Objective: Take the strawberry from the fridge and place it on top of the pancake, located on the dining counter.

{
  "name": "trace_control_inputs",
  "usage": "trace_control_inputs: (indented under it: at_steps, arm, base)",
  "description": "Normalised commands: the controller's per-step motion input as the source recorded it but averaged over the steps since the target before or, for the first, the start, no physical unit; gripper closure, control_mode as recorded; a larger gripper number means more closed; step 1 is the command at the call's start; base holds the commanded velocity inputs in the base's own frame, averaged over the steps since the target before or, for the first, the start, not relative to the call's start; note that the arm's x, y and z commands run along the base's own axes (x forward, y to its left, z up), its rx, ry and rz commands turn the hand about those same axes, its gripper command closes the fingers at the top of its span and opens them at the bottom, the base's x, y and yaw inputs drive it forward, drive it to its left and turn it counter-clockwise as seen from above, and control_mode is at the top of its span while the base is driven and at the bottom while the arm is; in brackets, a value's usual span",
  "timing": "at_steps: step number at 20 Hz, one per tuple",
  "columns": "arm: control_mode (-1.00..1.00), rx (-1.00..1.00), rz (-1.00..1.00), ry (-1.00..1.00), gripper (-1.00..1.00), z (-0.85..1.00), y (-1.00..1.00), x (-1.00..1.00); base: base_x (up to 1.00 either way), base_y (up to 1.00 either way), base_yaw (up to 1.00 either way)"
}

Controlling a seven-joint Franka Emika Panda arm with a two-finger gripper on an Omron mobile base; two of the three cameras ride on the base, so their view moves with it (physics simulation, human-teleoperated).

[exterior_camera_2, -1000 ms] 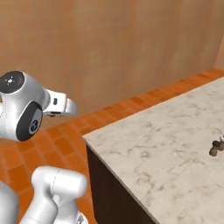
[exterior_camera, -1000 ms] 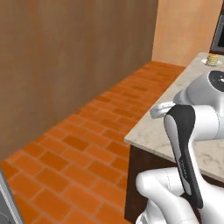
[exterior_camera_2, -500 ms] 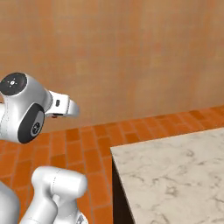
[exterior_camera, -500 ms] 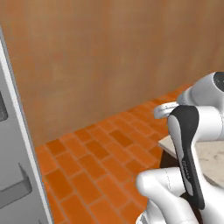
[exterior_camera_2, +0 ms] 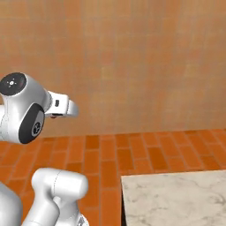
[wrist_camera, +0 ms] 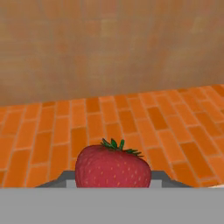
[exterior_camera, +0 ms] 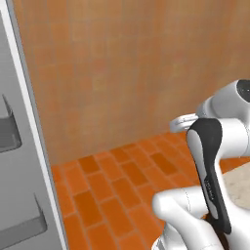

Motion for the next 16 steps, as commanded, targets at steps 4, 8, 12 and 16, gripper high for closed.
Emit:
trace_control_inputs:
  at_steps: [4,8,12,16]
  arm:
    - [1.0,0.0,0.0,0.0,1.0,0.0,0.0,0.0]
    - [1.0,0.0,0.0,0.0,1.0,0.0,0.0,0.0]
    - [1.0,0.0,0.0,0.0,1.0,0.0,0.0,0.0]
    - [1.0,0.0,0.0,0.0,1.0,0.0,0.0,0.0]
  base:
    - [1.0,-0.05,0.0]
    - [1.0,-0.02,-0.1]
    - [1.0,-0.01,-0.4]
    - [1.0,0.0,-0.62]
